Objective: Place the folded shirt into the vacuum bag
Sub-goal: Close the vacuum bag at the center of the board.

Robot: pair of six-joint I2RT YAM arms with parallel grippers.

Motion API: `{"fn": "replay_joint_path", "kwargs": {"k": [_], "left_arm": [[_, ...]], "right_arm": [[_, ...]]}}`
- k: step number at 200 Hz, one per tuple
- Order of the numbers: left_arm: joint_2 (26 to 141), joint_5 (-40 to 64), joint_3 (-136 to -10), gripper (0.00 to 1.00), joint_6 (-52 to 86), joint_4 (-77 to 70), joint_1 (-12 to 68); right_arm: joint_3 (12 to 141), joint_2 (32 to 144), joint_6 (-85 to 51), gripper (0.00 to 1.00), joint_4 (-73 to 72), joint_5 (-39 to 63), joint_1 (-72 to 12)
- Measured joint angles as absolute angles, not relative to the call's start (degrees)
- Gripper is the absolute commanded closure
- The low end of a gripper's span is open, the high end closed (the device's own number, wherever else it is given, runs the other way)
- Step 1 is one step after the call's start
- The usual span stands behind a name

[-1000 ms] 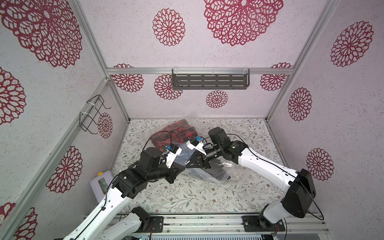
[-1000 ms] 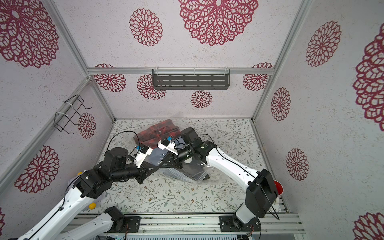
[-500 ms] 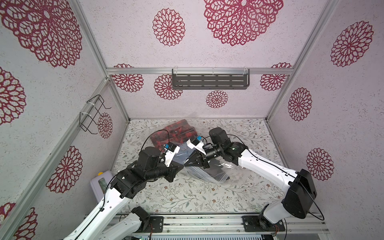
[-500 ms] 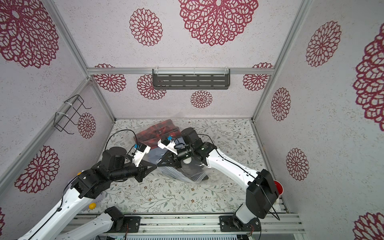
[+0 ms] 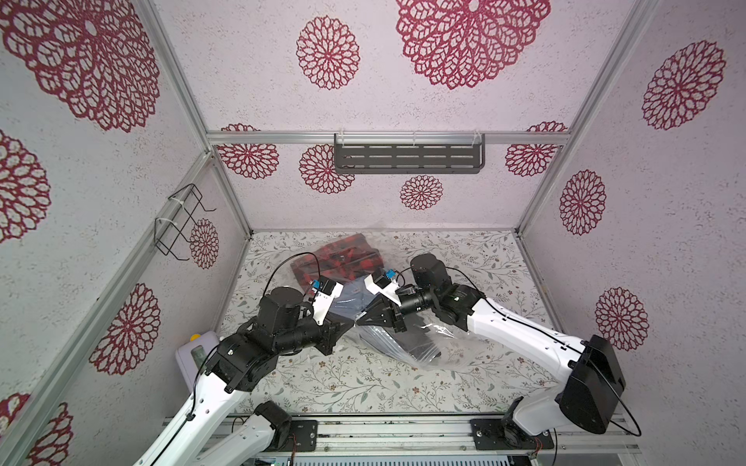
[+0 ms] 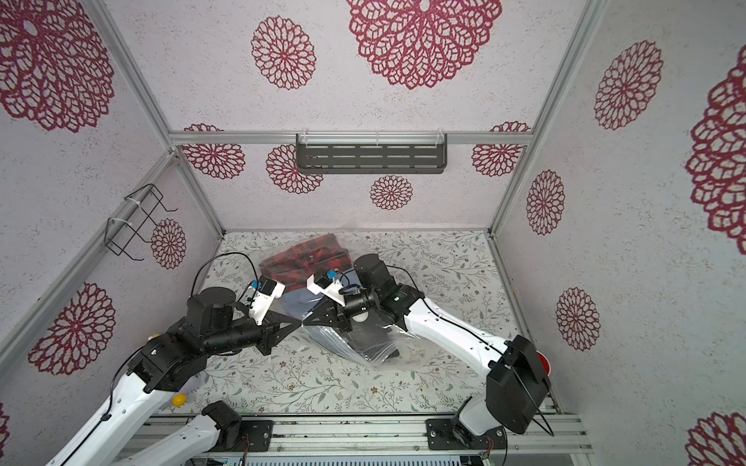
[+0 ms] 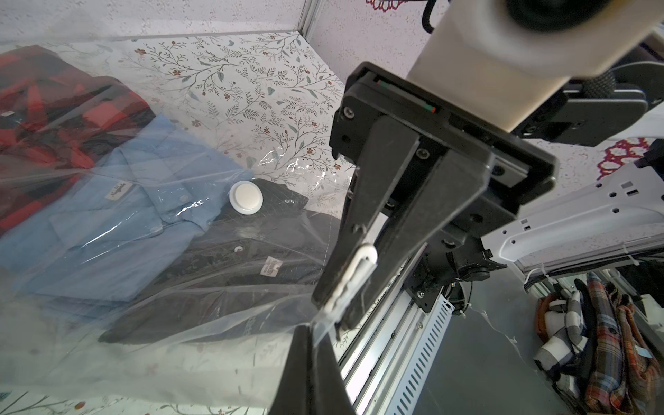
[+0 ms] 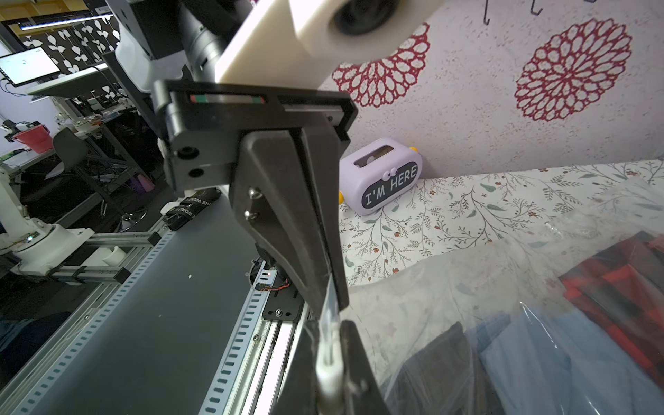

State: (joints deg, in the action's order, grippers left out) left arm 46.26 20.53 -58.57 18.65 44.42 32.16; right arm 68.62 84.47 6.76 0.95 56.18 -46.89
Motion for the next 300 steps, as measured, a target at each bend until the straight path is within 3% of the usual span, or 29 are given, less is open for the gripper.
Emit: {"fn": "replay_joint_path", "kwargs": {"k": [300], "left_arm": [[44.5, 26.7, -57.2, 1.00, 21.5, 40.9, 28.3]], "right_arm": [[52.4, 80.1, -16.4, 1.00, -31.0, 51.8, -47.5]]}}
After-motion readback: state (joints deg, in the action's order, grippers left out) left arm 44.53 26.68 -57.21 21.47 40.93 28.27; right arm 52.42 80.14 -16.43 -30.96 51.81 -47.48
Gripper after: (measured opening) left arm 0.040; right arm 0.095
